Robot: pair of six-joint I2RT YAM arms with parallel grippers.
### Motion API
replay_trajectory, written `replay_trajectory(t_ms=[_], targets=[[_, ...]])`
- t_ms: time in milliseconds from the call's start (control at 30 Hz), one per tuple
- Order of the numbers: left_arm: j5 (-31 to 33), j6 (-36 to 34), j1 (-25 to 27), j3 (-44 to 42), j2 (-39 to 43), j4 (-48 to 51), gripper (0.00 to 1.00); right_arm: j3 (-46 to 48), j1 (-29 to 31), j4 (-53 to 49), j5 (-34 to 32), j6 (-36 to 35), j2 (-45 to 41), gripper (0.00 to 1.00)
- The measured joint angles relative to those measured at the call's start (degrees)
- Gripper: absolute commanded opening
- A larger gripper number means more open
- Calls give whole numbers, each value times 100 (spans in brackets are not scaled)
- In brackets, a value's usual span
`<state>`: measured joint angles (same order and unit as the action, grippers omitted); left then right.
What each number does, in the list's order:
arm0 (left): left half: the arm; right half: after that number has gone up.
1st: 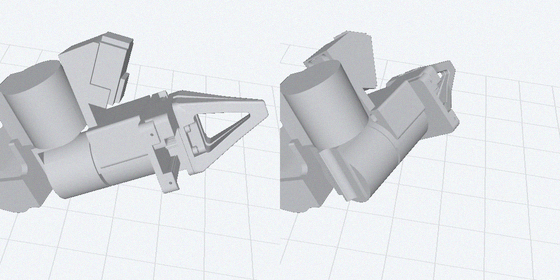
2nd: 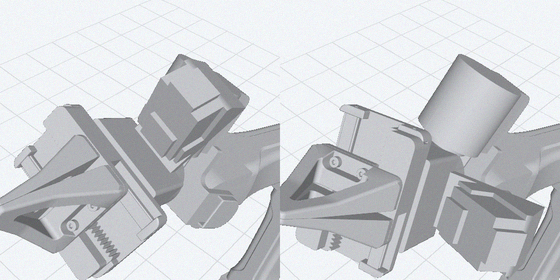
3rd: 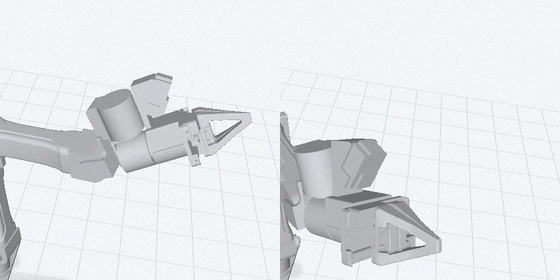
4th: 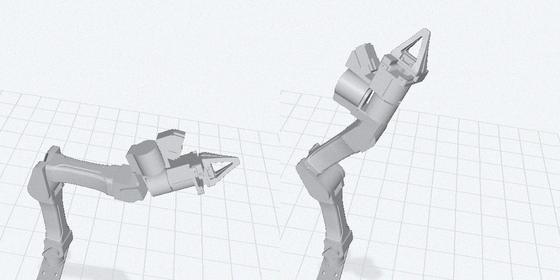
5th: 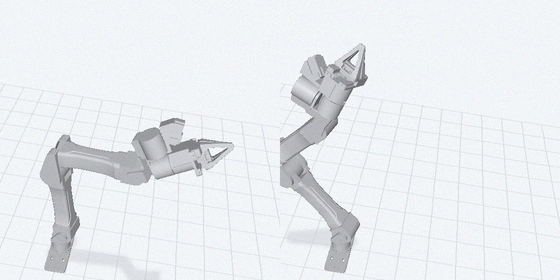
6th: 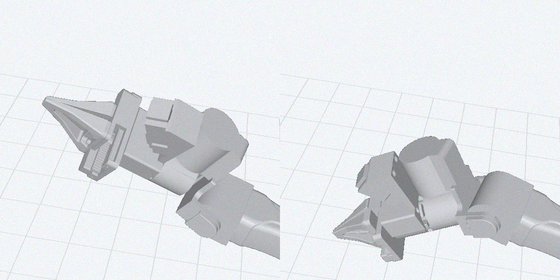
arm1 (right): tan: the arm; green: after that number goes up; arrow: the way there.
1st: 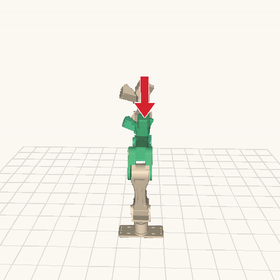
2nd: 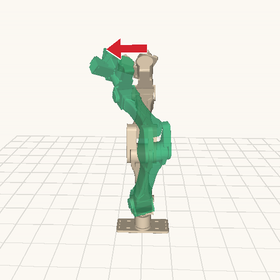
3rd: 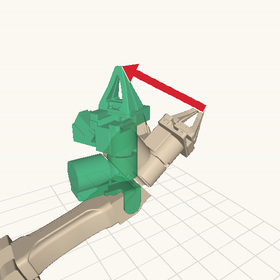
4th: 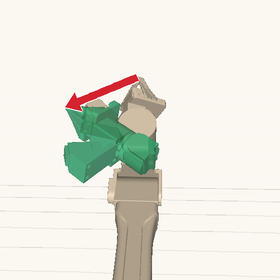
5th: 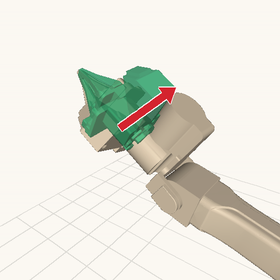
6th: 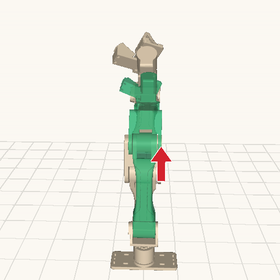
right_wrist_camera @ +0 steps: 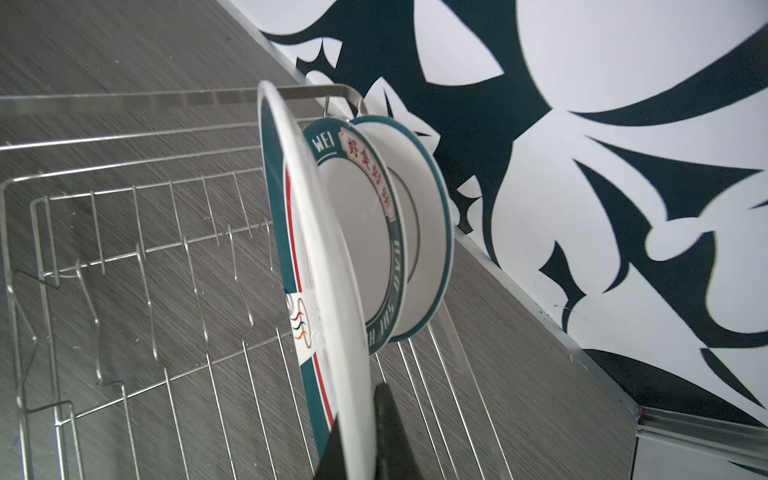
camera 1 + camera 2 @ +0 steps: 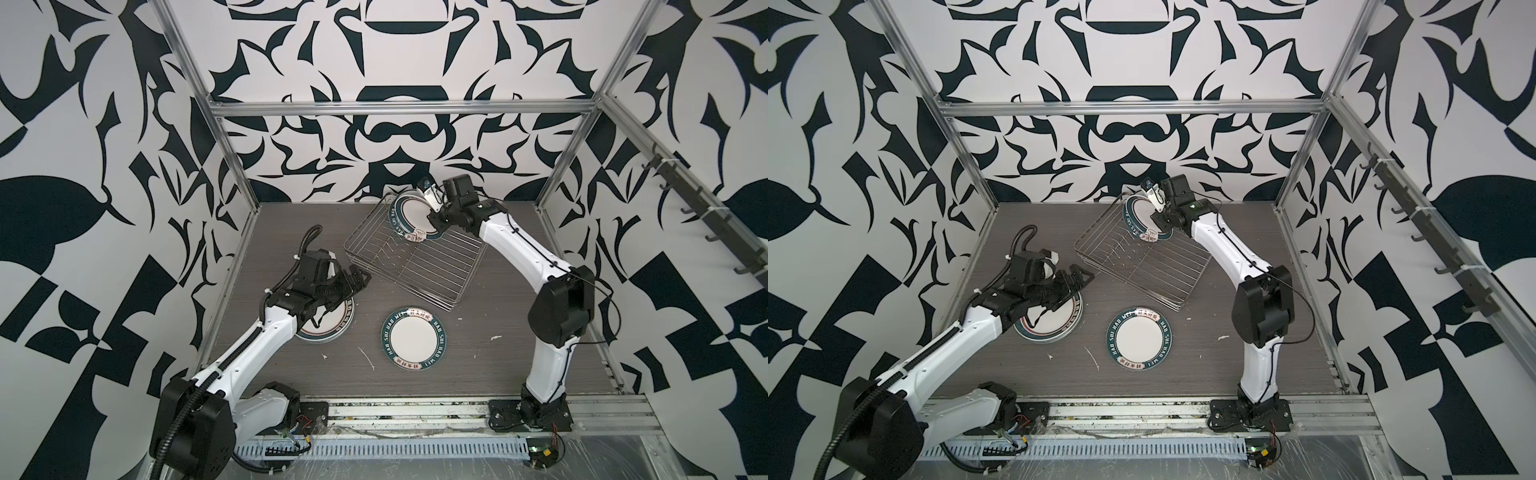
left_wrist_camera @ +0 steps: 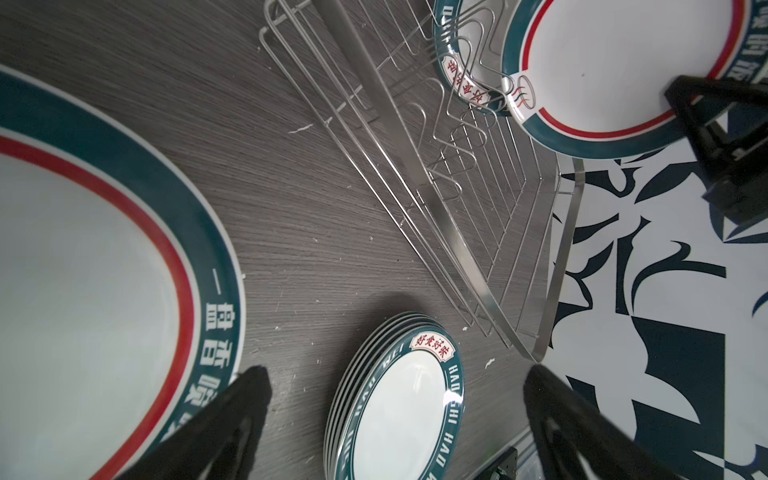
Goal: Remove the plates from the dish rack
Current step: 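Grasp the red-ringed plate in the rack with the right gripper, then lift the plate out of the rack toward the left gripper while the left approaches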
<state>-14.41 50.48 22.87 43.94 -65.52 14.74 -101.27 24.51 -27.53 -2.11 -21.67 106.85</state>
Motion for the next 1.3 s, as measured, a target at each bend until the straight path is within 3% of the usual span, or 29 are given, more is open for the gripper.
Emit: replay_trajectory(t_ms=[267,433,667,1100,1300], targets=[[-120,-96,0,380,-321,-391,99,1423,164,627,605,1290,-1685,0],[-238,-133,2,645,-627,-686,100,2063,236,708,1058,2889,-2699,0],[-393,-114,79,673,-706,-1259,99,2918,223,990,1867,5158,-3296,0],[-518,195,120,374,-728,-2402,99,3718,264,1523,2699,6446,-3257,0],[-612,431,120,234,-1040,-2946,88,4194,273,2330,3209,7079,-3185,0]])
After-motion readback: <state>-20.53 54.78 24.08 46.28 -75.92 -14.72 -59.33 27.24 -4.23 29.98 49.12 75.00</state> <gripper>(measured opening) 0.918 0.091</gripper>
